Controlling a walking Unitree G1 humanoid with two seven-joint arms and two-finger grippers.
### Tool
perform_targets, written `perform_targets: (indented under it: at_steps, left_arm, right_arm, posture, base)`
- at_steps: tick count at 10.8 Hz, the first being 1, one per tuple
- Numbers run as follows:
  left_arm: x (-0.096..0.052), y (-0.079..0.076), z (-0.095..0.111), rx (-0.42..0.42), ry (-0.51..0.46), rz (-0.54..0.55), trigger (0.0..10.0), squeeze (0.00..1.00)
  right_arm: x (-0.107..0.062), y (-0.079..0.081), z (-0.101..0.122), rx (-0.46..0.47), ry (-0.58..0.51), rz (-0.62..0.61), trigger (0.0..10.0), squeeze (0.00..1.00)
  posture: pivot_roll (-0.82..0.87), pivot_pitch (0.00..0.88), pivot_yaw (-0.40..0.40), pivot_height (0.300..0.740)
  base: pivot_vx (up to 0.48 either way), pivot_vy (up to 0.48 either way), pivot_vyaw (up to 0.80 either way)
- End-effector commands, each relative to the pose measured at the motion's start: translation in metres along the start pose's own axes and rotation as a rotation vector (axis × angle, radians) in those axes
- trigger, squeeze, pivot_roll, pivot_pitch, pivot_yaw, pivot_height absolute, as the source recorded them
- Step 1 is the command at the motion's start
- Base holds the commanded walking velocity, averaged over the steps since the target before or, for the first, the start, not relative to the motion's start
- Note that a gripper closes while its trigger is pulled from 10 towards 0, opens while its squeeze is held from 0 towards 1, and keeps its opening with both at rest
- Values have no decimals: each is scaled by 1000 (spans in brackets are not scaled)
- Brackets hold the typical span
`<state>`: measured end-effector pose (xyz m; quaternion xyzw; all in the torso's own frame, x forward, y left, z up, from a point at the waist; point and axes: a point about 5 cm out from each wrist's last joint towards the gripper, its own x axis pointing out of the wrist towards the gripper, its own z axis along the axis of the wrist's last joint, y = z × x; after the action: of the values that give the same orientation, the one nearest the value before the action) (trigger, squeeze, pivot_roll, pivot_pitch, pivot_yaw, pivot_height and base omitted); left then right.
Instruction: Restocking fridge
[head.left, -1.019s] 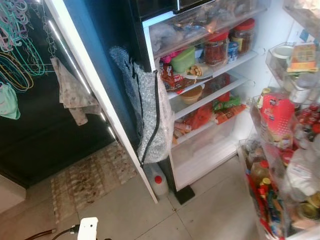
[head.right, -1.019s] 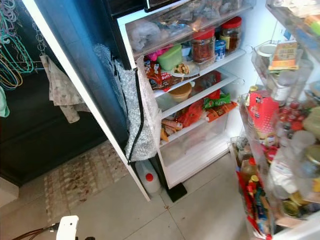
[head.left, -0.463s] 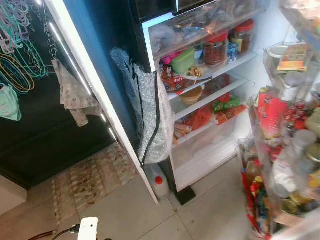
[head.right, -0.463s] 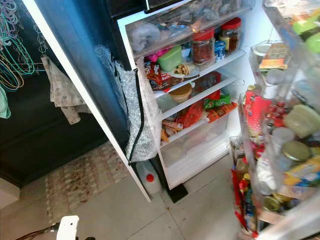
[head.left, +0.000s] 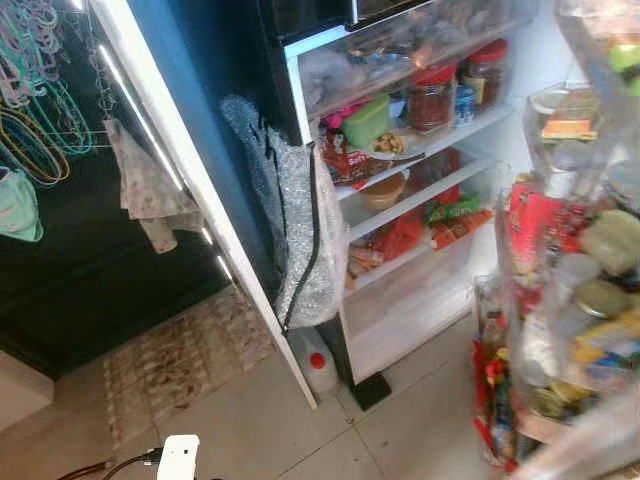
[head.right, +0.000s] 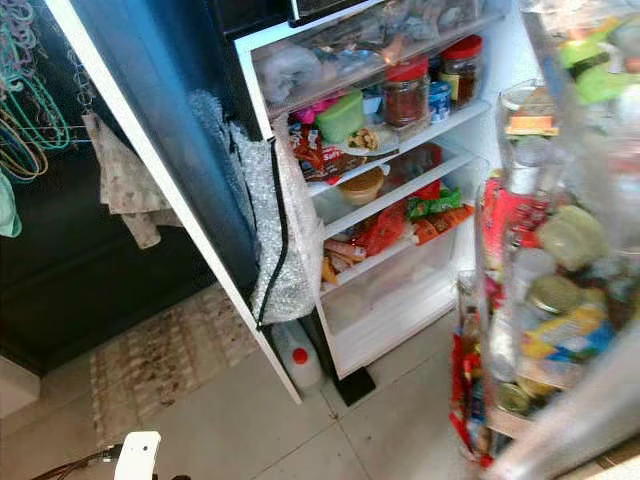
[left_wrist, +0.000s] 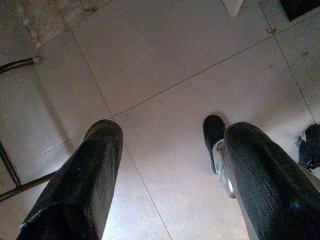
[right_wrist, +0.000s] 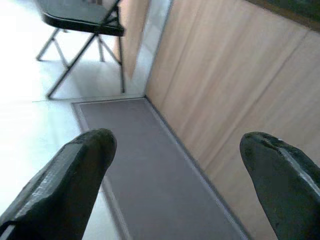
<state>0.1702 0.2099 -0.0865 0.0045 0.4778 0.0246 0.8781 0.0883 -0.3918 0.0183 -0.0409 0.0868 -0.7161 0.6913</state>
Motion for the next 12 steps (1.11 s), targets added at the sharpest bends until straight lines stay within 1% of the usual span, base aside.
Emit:
perform_targets:
  at_steps: [1,2,3,4,5,6,7,8,9,10,11,12]
  left_arm:
    - [-2,11,-2,15,10,25,10000,0]
    - [-2,11,-2,21,10,23,10000,0]
    - [-2,12,-2,31,9,19,10000,0]
    - [-2,12,-2,30,9,19,10000,0]
    - [-2,12,-2,28,11,21,10000,0]
    - [-2,12,-2,25,12,22,10000,0]
    - [-2,12,-2,26,13,23,10000,0]
    - [-2,12,-2,28,13,23,10000,0]
    - [-2,12,-2,30,13,23,10000,0]
    - [-2,13,-2,30,12,22,10000,0]
    - [-2,13,-2,31,11,21,10000,0]
    - [-2,13,-2,31,11,21,10000,0]
  right_arm:
    - [-3,7,-1,16,10,64,10000,0]
    - [-8,25,1,45,21,200,10000,0]
    - [-11,36,9,62,-24,303,10000,0]
    - [-11,36,11,58,-43,320,10000,0]
    - [-8,31,12,40,-64,300,10000,0]
    - [-7,31,12,60,-59,327,10000,0]
    - [-12,43,10,90,-17,456,10000,0]
    - [-29,66,8,112,29,684,10000,0]
    - [-38,76,8,127,41,782,10000,0]
    - [-58,95,8,135,64,966,10000,0]
    - [-68,105,8,121,70,1068,10000,0]
    - [-74,110,11,129,69,1135,10000,0]
  posture:
    - [-113,44,162,740]
    - [-113,44,163,740]
    - [-108,46,163,740]
    - [-110,49,163,740]
    - [-110,51,163,740]
    - [-110,51,164,740]
    - [-110,52,165,740]
    - [-112,53,165,740]
    - [-111,52,165,740]
    - [-110,53,163,740]
    - [-107,53,163,740]
    - [-107,53,163,740]
  base:
    - [0,0,0]
    - [0,0,0]
    - [0,0,0]
    - [0,0,0]
    - [0,0,0]
    - [0,0,0]
    - [0,0,0]
    - [0,0,0]
    - [0,0,0]
    - [0,0,0]
    - [0,0,0]
    - [0,0,0]
